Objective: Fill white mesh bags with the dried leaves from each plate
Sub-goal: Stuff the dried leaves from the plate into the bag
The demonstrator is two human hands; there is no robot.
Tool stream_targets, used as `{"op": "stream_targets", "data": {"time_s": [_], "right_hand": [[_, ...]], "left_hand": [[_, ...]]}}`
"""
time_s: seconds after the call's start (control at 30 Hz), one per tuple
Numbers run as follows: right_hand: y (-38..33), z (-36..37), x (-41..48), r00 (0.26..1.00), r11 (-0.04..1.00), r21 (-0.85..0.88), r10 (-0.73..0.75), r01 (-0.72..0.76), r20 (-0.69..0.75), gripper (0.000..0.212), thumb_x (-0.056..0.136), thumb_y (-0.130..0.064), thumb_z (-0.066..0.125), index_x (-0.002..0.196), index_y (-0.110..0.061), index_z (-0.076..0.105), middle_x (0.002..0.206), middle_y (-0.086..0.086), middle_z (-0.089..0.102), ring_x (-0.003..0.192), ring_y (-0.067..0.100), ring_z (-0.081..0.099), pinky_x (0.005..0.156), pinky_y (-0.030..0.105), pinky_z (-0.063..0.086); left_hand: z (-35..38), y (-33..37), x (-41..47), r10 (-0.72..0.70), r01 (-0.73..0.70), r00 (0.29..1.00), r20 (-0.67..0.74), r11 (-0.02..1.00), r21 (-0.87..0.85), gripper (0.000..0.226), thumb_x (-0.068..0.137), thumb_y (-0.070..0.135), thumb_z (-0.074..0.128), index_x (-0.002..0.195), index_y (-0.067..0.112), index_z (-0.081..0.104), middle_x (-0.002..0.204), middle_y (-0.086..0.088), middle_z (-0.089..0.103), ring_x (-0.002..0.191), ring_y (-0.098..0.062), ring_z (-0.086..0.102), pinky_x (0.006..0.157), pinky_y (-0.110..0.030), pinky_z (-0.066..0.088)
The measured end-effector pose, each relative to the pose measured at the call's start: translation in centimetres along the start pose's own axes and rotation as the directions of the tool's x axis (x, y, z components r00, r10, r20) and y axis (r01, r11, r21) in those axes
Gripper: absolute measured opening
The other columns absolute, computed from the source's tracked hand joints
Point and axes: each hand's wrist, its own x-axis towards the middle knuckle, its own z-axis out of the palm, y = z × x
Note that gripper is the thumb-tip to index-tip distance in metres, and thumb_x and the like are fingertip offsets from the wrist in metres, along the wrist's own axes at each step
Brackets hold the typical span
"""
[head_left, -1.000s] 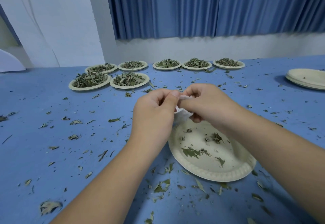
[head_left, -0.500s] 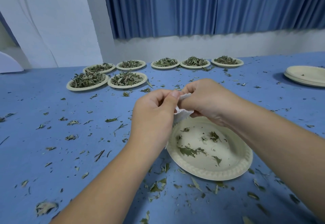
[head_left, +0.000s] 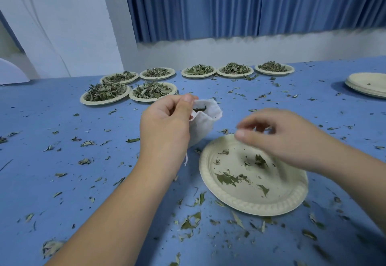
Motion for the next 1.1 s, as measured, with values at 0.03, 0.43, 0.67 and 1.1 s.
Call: {"op": "stream_targets", "data": {"time_s": [0.03, 0.43, 0.67, 1.1], "right_hand": [[0.3, 0.3, -0.5, 0.997, 0.991, -0.132, -0.012, 0.022, 0.075, 0.053, 0.063, -0.074, 0.050, 0.102, -0.041, 0.066, 0.098, -0.022, 0.058, 0.089, -0.009, 0.052, 0.075, 0.019, 0.040], [0.5, 3.2, -0.8, 0.938, 0.902, -0.370, -0.095, 0.222, 0.332, 0.072, 0.074, -0.076, 0.044, 0.136, -0.039, 0.043, 0.112, -0.020, 0.029, 0.115, 0.002, 0.025, 0.097, 0.026, 0.031], [0.4, 2.8, -1.1, 0.915, 0.935, -0.192, -0.221, 0.297, 0.338, 0.028, 0.083, -0.046, 0.066, 0.111, -0.040, 0.065, 0.100, -0.026, 0.047, 0.103, -0.009, 0.038, 0.092, 0.013, 0.032], [0.4, 0.5, -2.0, 0.873, 0.952, -0.138, -0.186, 0.273, 0.450, 0.021, 0.082, -0.038, 0.070, 0.101, -0.045, 0.070, 0.108, -0.032, 0.054, 0.103, -0.007, 0.051, 0.091, 0.023, 0.042]], "left_hand": [[0.0, -0.1, 0.0, 0.002, -0.002, 1.000, -0.001, 1.000, -0.004, 0.023, 0.097, 0.023, 0.058, 0.080, 0.023, 0.074, 0.047, 0.018, 0.043, 0.042, -0.002, 0.038, 0.052, -0.026, 0.029], [0.1, -0.3, 0.0, 0.020, -0.020, 1.000, 0.023, 1.000, 0.004, 0.025, 0.097, 0.022, 0.059, 0.076, 0.024, 0.073, 0.047, 0.018, 0.043, 0.040, -0.002, 0.038, 0.049, -0.022, 0.030], [0.1, -0.3, -0.1, 0.032, -0.032, 0.999, 0.037, 0.999, 0.019, 0.024, 0.096, 0.023, 0.059, 0.077, 0.024, 0.073, 0.049, 0.017, 0.045, 0.043, -0.002, 0.040, 0.053, -0.026, 0.030], [0.2, -0.2, -0.2, 0.020, -0.022, 0.999, 0.048, 0.999, 0.033, 0.020, 0.097, 0.022, 0.058, 0.083, 0.019, 0.073, 0.046, 0.017, 0.045, 0.040, -0.001, 0.039, 0.052, -0.025, 0.029]]}}
